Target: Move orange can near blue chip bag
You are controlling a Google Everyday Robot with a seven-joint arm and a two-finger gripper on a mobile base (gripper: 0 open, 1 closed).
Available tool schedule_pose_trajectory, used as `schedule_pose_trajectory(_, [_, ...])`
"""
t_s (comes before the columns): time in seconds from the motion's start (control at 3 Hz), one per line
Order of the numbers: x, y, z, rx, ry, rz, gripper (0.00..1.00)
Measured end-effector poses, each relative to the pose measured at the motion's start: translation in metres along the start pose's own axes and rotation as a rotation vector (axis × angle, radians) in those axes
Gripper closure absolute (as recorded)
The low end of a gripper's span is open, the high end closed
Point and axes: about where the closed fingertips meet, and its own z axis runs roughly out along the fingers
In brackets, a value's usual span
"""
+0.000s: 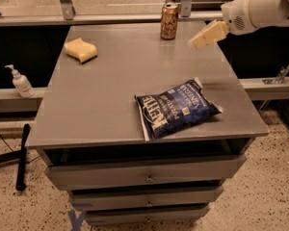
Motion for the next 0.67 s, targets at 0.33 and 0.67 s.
schedule_pose_trajectory(0.33, [-0.0152, -0.0144, 0.0365, 0.041, -0.104, 0.084, 0.00])
schedule_pose_trajectory(0.67, [-0.0205, -0.0236, 0.0391, 0.076, -0.130, 0.091, 0.00])
